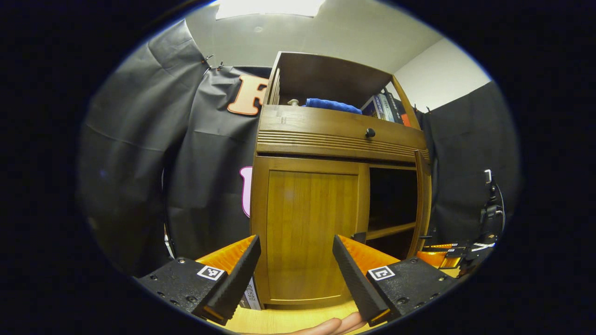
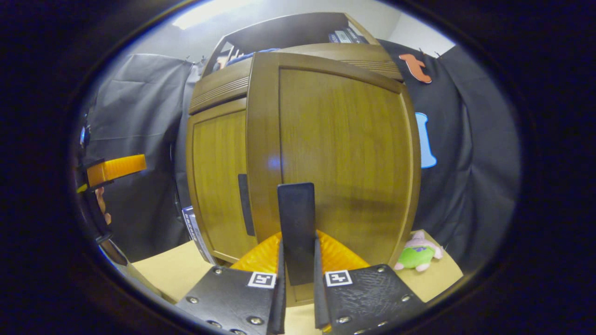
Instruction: Open the right door of the double-door shoe cabinet with the right hand, and open the left door with the left hand.
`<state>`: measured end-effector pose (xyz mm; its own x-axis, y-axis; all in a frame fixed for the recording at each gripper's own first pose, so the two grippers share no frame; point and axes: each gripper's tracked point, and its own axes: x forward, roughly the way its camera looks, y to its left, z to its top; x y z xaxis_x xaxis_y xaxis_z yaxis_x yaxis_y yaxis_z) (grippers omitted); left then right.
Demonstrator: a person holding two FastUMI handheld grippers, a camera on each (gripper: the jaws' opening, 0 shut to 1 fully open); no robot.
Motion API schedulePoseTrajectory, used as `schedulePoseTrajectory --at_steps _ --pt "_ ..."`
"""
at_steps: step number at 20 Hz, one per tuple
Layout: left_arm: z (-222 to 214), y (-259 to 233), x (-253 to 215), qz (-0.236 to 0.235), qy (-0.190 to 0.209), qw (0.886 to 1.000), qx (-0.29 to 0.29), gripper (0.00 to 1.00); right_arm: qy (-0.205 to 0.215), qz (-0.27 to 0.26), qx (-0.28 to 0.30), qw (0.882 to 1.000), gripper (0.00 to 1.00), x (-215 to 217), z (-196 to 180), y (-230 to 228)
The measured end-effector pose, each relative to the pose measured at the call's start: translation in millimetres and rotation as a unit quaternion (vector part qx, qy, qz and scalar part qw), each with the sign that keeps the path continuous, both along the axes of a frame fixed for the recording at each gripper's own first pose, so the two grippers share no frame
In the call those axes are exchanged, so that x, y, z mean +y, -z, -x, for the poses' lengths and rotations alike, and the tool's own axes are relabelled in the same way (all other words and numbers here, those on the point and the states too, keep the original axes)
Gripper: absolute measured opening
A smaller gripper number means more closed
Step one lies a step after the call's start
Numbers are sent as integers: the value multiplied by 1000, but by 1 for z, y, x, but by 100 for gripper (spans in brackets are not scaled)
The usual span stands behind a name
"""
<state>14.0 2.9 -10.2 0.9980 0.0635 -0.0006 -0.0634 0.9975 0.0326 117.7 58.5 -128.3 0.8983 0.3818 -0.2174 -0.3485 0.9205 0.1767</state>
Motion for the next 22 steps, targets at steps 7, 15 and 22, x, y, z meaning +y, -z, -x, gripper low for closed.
schedulePoseTrajectory --at_steps 7,15,22 --pt "0 3 -9 1 1 1000 3 96 13 2 3 1000 24 -36 25 -3" --pt "3 6 -25 -12 11 1000 2 96 54 29 0 998 24 -82 57 -3" --pt "1 10 -29 -20 10 1000 4 96 87 22 -9 996 23 -125 68 -5"
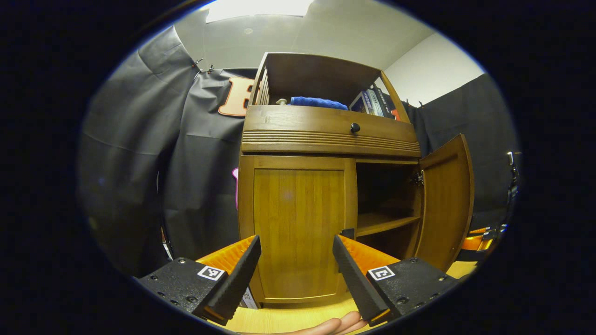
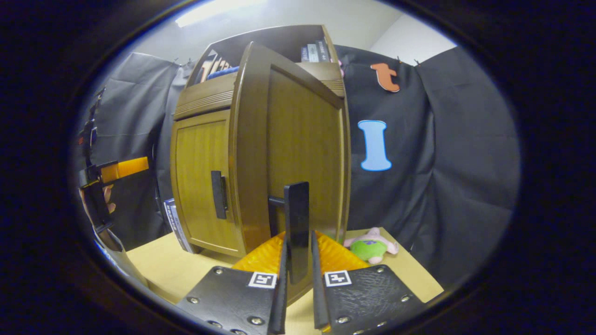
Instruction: Open the right door of the double-door shoe cabinet with the right hand, and open the left door with the left hand.
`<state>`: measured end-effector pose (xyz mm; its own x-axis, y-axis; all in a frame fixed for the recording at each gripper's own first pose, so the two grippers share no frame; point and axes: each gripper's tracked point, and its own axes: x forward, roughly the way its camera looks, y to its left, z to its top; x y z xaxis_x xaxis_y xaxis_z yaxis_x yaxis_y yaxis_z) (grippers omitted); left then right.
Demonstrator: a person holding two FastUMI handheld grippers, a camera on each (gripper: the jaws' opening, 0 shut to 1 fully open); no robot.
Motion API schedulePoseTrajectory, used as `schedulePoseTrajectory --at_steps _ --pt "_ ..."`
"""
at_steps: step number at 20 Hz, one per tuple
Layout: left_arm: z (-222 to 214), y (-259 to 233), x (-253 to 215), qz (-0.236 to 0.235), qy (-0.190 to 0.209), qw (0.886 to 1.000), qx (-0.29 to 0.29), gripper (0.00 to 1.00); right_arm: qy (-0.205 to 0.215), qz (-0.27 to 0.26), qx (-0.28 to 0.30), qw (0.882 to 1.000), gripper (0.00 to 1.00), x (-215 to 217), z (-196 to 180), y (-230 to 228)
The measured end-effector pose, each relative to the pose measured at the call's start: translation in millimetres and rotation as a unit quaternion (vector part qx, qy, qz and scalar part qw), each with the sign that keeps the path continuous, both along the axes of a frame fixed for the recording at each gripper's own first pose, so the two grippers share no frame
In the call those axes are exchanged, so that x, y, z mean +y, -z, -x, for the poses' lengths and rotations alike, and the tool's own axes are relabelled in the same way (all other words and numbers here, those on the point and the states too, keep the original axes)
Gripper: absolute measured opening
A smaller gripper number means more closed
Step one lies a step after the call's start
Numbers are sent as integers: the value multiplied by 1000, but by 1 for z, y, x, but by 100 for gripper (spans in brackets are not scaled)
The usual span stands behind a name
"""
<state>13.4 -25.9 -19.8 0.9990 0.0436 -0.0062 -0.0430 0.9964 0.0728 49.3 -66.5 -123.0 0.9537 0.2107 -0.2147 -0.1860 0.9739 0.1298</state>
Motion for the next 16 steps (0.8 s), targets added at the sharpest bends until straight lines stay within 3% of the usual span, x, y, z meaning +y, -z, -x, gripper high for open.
schedulePoseTrajectory --at_steps 5,6,8,9,12,14,16 --pt "-4 5 -2 -8 -4 1000 5 93 77 43 -2 996 23 -81 -2 8" --pt "-4 5 -3 -7 -5 1000 5 94 80 50 -6 996 17 -101 -9 10" --pt "-6 8 -4 -6 -7 1000 7 94 58 12 3 998 12 -117 -10 7" --pt "-7 10 -5 -6 -9 1000 8 96 41 7 4 999 12 -121 -27 9" --pt "-12 15 -11 -14 -13 1000 13 96 6 -8 -7 1000 7 -138 -34 11" --pt "-17 22 -18 -22 -15 999 18 94 -8 -3 -16 1000 23 -139 -39 13" --pt "-24 30 -23 -22 -22 999 25 93 -15 -5 -17 1000 26 -138 -39 11"
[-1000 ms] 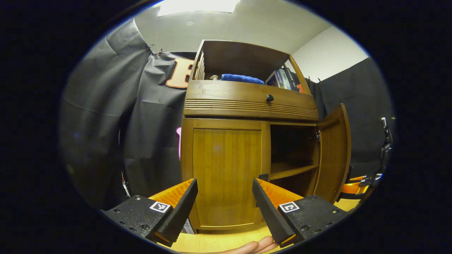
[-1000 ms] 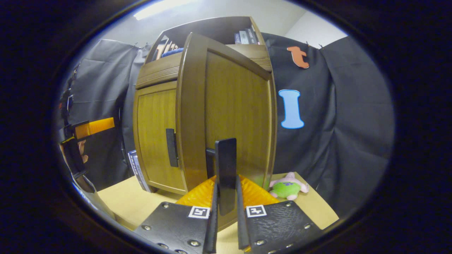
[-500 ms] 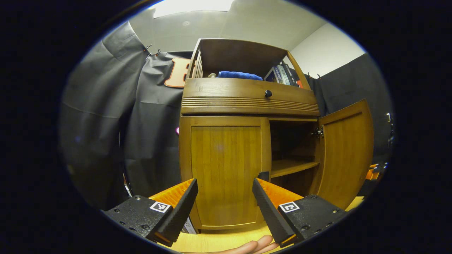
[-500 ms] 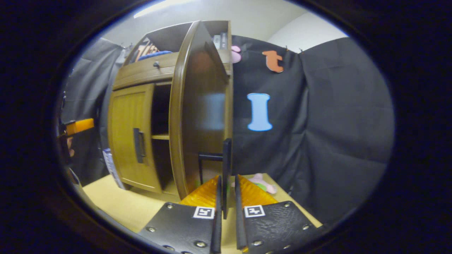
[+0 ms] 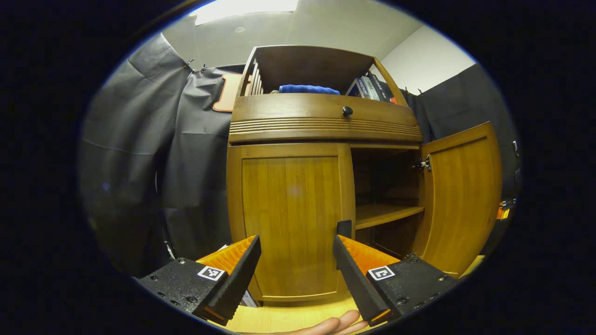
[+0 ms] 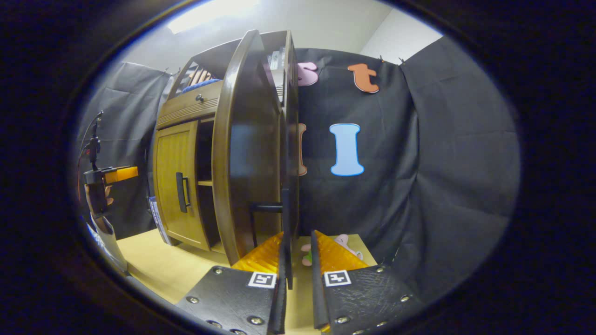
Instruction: Open the right door of the double-door shoe cabinet with the right hand, and open the left door with the left hand.
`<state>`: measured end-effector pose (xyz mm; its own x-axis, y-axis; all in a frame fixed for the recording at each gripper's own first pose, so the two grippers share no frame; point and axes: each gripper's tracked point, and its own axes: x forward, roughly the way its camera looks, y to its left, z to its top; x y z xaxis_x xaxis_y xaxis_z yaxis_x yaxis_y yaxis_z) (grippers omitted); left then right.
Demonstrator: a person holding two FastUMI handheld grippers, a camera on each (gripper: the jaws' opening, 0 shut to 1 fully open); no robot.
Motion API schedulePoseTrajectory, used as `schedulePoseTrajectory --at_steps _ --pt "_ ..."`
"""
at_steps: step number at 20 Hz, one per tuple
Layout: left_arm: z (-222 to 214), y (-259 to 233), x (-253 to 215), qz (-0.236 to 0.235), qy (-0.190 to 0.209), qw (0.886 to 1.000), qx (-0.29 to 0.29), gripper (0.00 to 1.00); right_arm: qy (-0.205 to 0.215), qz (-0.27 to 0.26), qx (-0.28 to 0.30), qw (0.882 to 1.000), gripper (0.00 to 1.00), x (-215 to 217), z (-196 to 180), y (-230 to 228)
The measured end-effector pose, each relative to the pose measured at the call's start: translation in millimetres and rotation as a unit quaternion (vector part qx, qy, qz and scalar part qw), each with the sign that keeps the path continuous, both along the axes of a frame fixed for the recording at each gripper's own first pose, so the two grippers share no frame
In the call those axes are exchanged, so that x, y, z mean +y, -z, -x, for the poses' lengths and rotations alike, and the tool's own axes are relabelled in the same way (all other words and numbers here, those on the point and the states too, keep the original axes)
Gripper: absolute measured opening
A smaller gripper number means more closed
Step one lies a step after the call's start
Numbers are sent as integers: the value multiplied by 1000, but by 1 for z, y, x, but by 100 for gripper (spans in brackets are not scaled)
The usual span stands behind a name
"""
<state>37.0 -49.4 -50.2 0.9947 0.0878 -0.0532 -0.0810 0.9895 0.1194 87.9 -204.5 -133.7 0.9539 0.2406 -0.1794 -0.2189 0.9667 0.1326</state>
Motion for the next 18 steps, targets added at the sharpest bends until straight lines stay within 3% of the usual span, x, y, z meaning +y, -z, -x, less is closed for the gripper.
schedulePoseTrajectory --at_steps 8,11,13,17,18 --pt "-29 46 -48 -17 8 1000 25 94 -37 -14 6 999 24 3 0 4" --pt "-41 56 -55 -22 0 1000 12 99 -42 31 -13 999 23 7 13 4" --pt "-52 69 -62 -14 2 1000 17 99 5 72 -18 997 22 -10 9 11" --pt "-76 94 -64 -6 -1 1000 31 99 75 -12 -20 997 96 -43 29 3" --pt "-83 99 -64 -7 -3 999 33 97 80 -20 -20 996 99 -43 33 5"
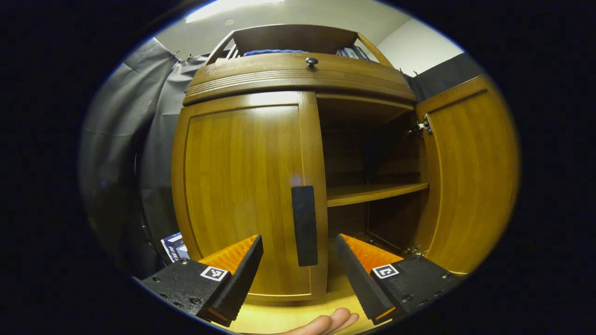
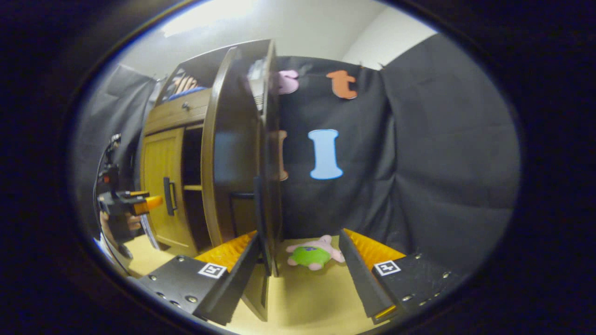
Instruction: Open the right door of the double-door shoe cabinet with the right hand, and open the left door with the left hand.
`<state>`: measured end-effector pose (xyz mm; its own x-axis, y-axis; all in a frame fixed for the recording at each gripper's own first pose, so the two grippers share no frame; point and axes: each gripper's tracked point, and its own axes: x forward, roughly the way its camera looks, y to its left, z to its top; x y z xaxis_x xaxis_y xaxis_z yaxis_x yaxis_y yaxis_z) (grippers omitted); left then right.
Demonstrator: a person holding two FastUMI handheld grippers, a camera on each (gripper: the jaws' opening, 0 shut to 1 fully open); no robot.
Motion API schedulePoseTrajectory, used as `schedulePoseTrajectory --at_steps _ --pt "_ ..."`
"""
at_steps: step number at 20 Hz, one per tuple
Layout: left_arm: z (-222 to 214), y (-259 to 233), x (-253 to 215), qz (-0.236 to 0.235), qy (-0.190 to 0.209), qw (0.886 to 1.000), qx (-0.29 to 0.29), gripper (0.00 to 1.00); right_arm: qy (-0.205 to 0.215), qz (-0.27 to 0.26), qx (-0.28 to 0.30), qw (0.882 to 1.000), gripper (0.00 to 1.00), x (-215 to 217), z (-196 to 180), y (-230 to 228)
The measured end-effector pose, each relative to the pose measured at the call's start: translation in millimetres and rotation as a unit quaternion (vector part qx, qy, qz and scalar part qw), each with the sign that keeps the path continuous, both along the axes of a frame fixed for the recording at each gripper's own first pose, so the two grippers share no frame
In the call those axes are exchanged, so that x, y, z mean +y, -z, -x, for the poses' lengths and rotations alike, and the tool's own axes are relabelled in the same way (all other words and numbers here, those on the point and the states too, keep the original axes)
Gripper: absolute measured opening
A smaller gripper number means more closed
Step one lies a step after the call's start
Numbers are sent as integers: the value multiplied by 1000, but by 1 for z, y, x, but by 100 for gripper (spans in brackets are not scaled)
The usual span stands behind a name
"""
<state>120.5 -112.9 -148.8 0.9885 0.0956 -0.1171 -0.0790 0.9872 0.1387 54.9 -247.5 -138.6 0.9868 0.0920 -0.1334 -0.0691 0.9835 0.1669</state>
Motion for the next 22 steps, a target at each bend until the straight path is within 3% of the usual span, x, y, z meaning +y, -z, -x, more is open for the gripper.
schedulePoseTrajectory --at_steps 3,7,8,12,14,22 --pt "-21 15 -3 14 -3 1000 21 99 47 26 -6 999 100 -28 19 -2" --pt "-53 11 -13 -1 -11 1000 9 99 51 -10 -42 998 100 -29 54 -40" --pt "-62 10 -11 -6 -18 1000 0 96 51 -18 -49 997 100 -28 62 -47" --pt "-68 12 -1 -30 -46 998 6 55 39 -11 -69 997 100 -8 91 -75" --pt "-69 4 -1 -18 -37 999 16 34 30 5 -75 997 100 6 101 -86" --pt "-48 12 -6 7 24 998 59 33 19 39 -66 997 100 46 126 -108"
